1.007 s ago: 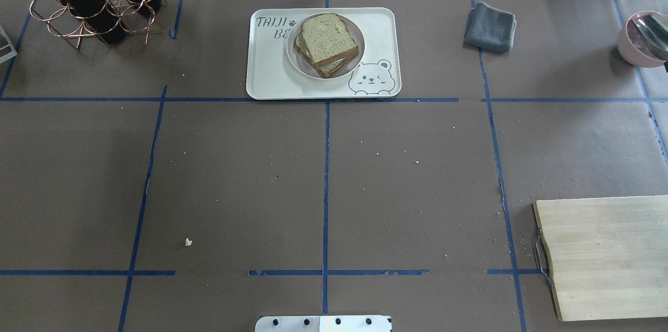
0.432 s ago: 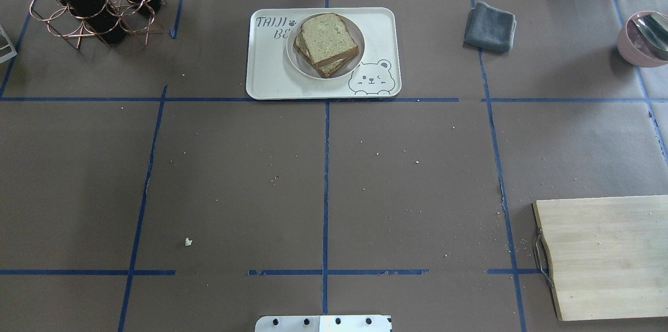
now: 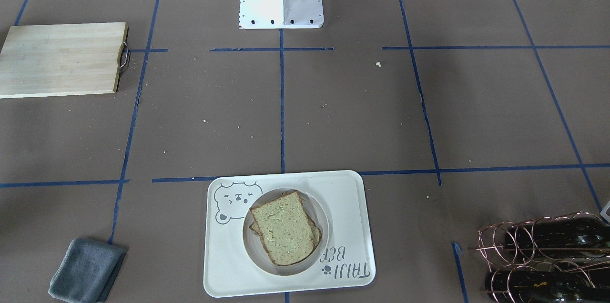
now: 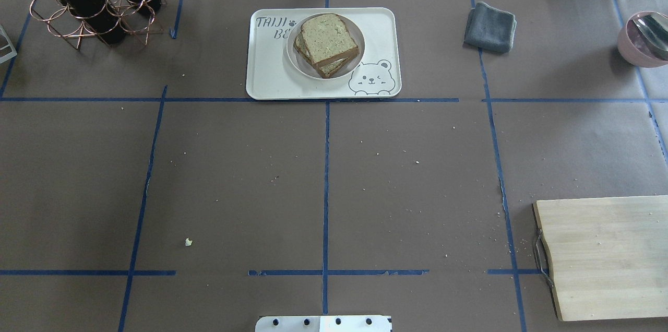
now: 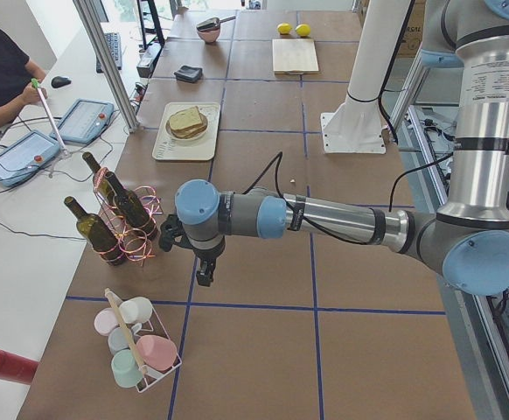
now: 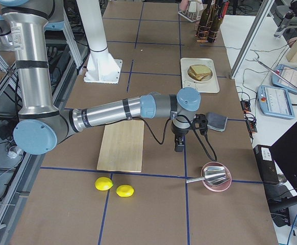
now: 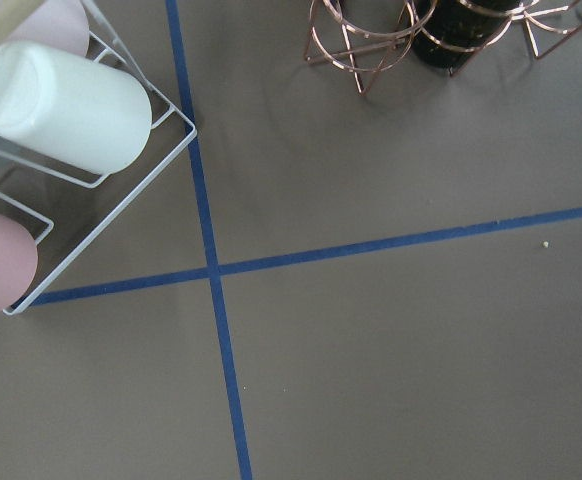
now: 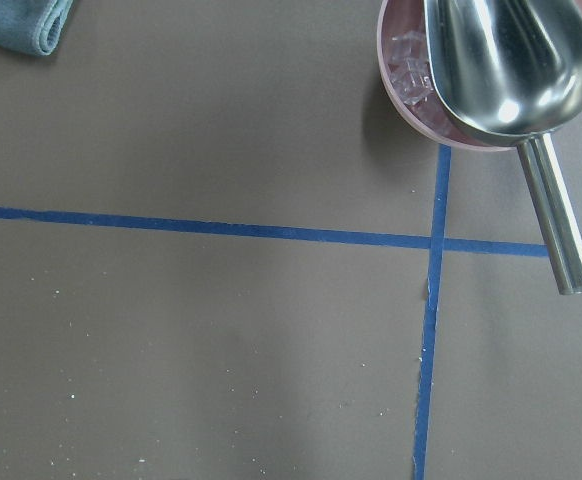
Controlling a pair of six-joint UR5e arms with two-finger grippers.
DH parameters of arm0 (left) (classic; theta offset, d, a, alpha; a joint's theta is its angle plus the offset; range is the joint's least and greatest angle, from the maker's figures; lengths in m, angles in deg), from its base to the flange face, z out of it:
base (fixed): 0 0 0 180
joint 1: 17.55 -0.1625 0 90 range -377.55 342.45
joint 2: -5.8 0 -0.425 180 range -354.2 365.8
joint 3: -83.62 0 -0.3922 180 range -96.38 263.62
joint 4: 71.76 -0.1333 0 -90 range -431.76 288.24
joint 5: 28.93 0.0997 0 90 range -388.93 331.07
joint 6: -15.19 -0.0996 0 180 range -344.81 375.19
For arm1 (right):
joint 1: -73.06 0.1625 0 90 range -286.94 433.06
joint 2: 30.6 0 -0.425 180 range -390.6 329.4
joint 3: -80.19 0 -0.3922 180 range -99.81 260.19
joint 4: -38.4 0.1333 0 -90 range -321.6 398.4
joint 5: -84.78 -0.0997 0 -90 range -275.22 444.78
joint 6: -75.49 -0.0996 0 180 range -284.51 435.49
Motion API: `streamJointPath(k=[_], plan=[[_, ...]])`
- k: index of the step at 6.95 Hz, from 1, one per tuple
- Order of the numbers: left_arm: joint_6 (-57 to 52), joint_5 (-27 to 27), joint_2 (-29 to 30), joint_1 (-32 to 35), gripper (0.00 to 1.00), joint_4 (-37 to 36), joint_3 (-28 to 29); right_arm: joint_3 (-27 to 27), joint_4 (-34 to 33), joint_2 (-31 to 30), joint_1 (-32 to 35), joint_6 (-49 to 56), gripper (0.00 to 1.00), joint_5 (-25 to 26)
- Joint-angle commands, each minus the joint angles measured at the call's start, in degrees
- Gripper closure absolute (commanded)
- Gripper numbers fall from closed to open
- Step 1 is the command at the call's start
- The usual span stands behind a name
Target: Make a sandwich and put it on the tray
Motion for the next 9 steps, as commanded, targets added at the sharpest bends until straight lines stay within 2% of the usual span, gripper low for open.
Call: streamJointPath(k=[1, 3, 5, 6, 7, 9], plan=[[0.0, 0.2, -1.1, 0.0, 0.00, 6.3, -0.7, -0.1, 0.0, -0.9, 0.0, -0.6, 0.00, -0.2], [-0.2, 0.4, 0.8, -0.3, 0.00, 4.8, 0.5, 0.2, 0.0, -0.6, -0.1, -0.9, 0.00, -0.2], [0.2, 1.4, 0.0, -0.6, 0.00, 2.7, 0.2, 0.2, 0.0, -0.6, -0.1, -0.6, 0.00, -0.3], [0.3, 3.7, 0.8, -0.9, 0.00, -3.0, 0.3, 0.2, 0.0, -0.6, -0.1, -0.4, 0.00, -0.2], [0.1, 8.7, 0.4, -0.6, 0.00, -4.1, -0.4, 0.2, 0.1, -0.5, -0.1, -0.2, 0.00, 0.0], [-0.1, 8.4, 0.0, -0.6, 0.00, -1.2, 1.5, 0.1, 0.0, -1.2, -0.1, -0.7, 0.00, 0.1]])
